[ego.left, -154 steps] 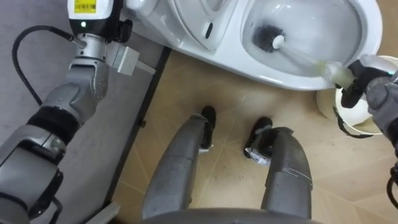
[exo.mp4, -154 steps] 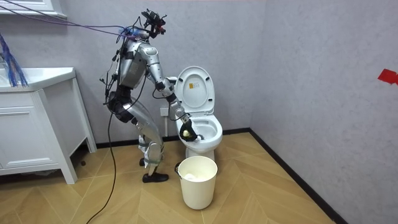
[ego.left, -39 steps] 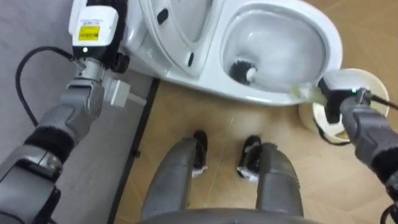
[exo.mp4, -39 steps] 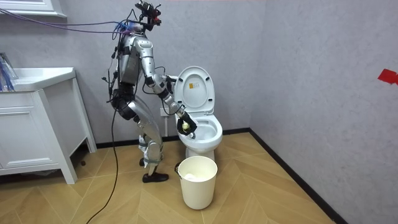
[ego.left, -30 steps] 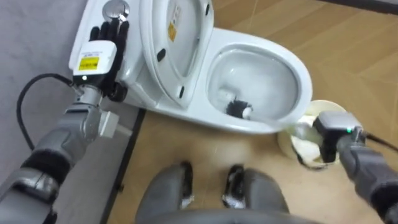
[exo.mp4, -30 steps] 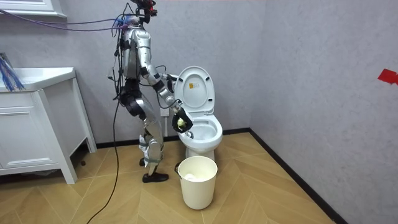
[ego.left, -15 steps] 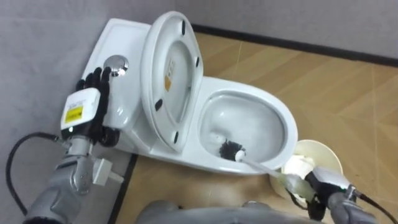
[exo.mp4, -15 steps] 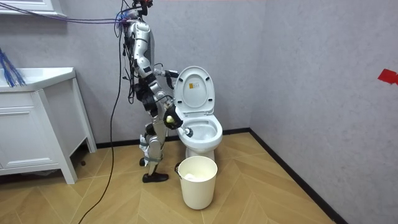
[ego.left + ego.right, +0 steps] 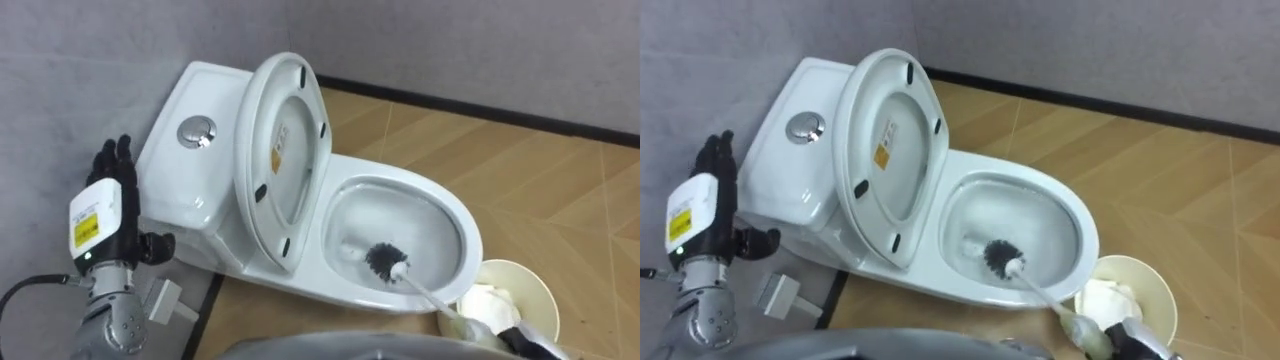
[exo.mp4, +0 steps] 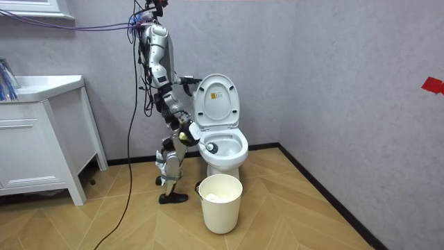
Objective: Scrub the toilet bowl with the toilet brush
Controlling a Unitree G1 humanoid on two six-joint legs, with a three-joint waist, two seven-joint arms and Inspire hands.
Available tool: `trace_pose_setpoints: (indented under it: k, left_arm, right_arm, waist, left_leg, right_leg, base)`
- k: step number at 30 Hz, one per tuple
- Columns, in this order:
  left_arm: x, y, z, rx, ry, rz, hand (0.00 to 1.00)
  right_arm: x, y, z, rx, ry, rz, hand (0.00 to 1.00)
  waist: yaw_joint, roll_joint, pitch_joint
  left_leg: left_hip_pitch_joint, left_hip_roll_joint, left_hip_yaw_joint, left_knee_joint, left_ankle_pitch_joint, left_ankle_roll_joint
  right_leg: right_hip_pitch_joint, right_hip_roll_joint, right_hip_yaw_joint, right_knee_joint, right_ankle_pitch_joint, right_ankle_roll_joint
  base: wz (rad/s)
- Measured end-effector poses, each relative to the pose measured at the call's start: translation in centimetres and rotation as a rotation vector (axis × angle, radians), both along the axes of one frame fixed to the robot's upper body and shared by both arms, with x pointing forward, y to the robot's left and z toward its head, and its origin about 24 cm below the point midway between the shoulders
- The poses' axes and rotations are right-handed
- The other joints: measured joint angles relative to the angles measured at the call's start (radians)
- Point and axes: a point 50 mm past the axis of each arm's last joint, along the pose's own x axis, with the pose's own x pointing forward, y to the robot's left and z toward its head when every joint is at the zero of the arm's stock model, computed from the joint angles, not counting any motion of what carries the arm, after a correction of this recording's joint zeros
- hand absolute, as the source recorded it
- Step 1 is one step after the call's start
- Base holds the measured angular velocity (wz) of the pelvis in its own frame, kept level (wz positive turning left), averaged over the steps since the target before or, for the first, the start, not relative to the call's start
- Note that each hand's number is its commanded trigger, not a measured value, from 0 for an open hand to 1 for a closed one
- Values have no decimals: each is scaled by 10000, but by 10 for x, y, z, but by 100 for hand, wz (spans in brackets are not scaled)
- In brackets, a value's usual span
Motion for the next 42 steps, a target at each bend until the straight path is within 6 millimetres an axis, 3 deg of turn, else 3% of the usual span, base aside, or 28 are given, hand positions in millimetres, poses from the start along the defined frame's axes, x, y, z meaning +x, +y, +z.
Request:
trace_pose_setpoints:
  k: [7, 12, 14, 19, 22, 25, 32, 36, 42]
  left_arm:
    - [-26, -2, -18, -969, -72, 1351, 0]
    - [-33, -9, -28, -2133, -411, 2506, 0]
    - [-40, -8, -32, -2256, -345, 2802, 0]
    - [-55, -6, -39, -2673, -77, 3566, 0]
    - [-64, -4, -42, -3115, 103, 4034, 0]
    - [-67, -4, -43, -3298, 149, 4104, 0]
    - [-68, 0, -44, -3746, 463, 4227, 0]
    - [-71, 5, -44, -4116, 395, 4702, 0]
    - [-75, 19, -43, -4592, 454, 5170, 0]
  right_arm:
    - [-10, -12, 4, -128, -1400, -3205, 100]
    - [-9, -11, 5, -135, -2026, -3889, 100]
    - [-7, -10, 6, -512, -2804, -4743, 100]
    - [-4, -37, 22, -2378, -5214, -8527, 100]
    - [-7, -46, 29, -3076, -6063, -10135, 100]
    - [-14, -52, 33, -3713, -6367, -11248, 100]
    - [-35, -48, 31, -4200, -5843, -11821, 100]
    - [-47, -44, 27, -4416, -5083, -11925, 100]
    - [-54, -31, 19, -4506, -3364, -9363, 100]
  waist:
    - [-8, -19, 11]
    - [36, -3, 11]
    - [0, -22, 9]
    - [-12, -163, 9]
    - [-51, -325, 1]
    - [-44, -320, -19]
    - [-138, -194, -91]
    - [-132, -154, -95]
    - [-126, -102, -94]
  left_leg:
    - [525, 9, 231, -201, 2, 1]
    - [644, 17, 221, -226, 2, 2]
    - [692, 34, 221, -265, 2, 1]
    - [824, 42, 225, -367, 2, 1]
    - [804, 46, 245, -365, 1, 0]
    - [821, 45, 311, -369, 1, 0]
    - [877, 96, 393, -356, 7, -5]
    - [986, 201, 502, -347, 43, -66]
    - [1060, 403, 624, -337, 117, -188]
  right_leg:
    - [474, 81, 317, -219, 1, 0]
    - [521, 130, 487, -327, 2, -5]
    - [522, 160, 561, -333, 0, -19]
    - [541, 207, 812, -356, 4, -26]
    - [508, 222, 906, -378, 5, -29]
    - [490, 225, 1016, -384, 6, -29]
    - [553, 281, 1027, -494, 40, -102]
    - [538, 394, 1298, -510, 75, -201]
    - [470, 568, 1600, -502, 181, -401]
  base:
    - [-13]
    - [-8]
    - [-16]
    - [-18]
    - [-9]
    - [-7]
    - [-3]
    - [-19]
    - [-18]
